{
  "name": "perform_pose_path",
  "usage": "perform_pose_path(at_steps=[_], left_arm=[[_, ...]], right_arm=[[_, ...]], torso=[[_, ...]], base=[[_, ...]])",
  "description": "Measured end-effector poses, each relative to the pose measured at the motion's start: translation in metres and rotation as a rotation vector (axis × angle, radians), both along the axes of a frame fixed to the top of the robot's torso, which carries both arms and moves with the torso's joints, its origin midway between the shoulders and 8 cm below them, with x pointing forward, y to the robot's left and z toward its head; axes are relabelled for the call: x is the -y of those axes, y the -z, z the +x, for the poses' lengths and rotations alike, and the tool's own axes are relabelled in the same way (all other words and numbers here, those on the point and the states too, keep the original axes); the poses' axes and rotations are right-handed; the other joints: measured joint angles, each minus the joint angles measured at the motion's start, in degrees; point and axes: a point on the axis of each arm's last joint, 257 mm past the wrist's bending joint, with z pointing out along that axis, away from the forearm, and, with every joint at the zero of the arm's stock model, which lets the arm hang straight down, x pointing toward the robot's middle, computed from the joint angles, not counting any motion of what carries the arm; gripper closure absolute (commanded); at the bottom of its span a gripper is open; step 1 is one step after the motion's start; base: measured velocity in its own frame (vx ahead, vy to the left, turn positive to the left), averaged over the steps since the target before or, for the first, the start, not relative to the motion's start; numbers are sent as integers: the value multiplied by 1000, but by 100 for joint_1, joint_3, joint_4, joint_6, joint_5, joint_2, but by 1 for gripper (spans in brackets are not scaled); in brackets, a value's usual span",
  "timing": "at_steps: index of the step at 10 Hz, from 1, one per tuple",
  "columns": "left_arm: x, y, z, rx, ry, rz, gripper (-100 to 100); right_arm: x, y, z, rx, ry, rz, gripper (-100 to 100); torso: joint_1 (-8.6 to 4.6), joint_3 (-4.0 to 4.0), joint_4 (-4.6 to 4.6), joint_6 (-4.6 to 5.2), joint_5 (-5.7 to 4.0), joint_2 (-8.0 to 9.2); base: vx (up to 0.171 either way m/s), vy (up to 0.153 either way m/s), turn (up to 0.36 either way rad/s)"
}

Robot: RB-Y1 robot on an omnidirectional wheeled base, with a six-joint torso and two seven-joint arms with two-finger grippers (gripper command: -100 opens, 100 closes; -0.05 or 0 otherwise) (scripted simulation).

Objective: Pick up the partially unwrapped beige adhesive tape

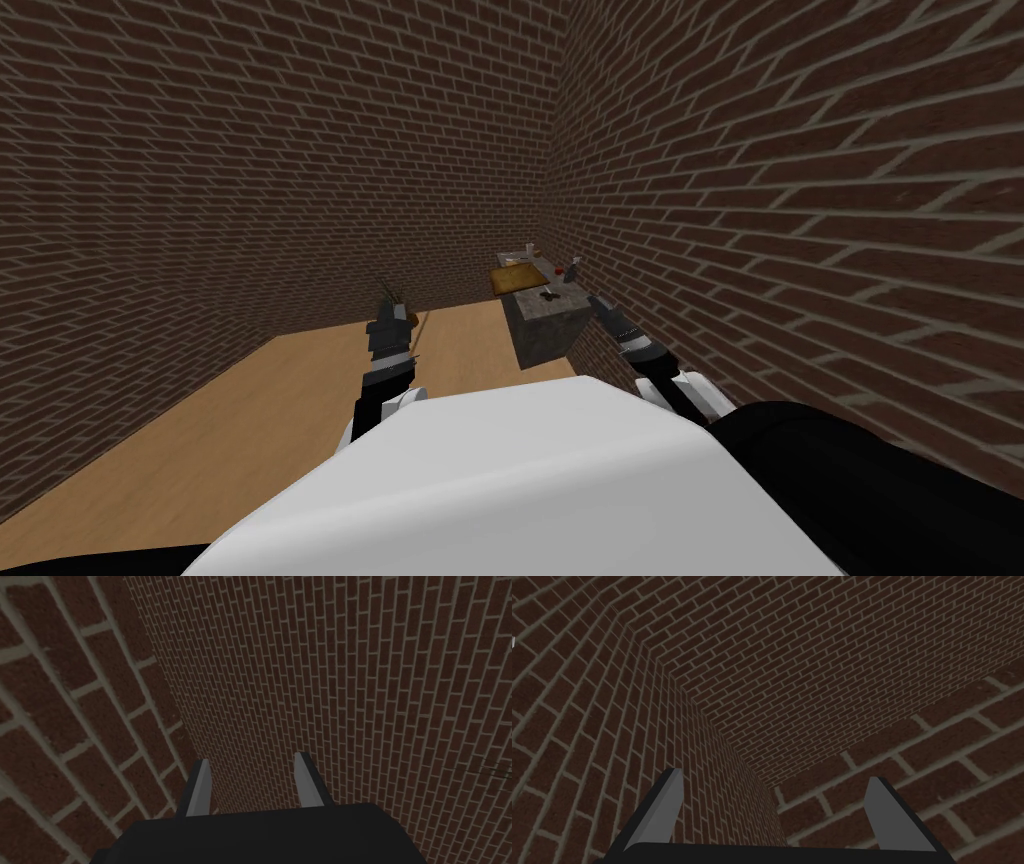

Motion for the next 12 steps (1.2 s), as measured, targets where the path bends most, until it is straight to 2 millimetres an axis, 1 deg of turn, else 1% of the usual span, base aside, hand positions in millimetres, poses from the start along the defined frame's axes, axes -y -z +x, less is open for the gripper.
perform_pose_path(at_steps=[1, 4, 5, 9, 10, 12], left_arm=[[0, 0, 0, 0, 0, 0, 0], [0, 0, 0, 0, 0, 0, 0], [0, 0, 0, 0, 0, 0, 0], [0, 0, 0, 0, 0, 0, 0], [0, 0, 0, 0, 0, 0, 0], [0, 0, 0, 0, 0, 0, 0]], right_arm=[[0, 5, 0, -12, 1, -45, -100], [14, 27, -4, -73, 7, -214, -100], [16, 31, -5, -87, 6, -261, -100], [37, 59, -14, -176, 1, -468, -100], [47, 66, -17, -207, -1, -525, -100], [59, 82, -23, -257, -10, -619, -100]], torso=[[1, -2, 0, 4, -1, -4], [6, -5, -2, 0, 1, -8], [8, -5, -1, 5, 1, -10], [6, -10, -3, 7, 0, -18], [9, -10, -3, 1, 2, -18], [8, -13, -5, 0, 1, -24]], base=[[-65, -56, 257], [-68, -37, 198], [-69, -40, 241], [-57, -31, 233], [-43, -22, 153], [-40, -23, 217]])
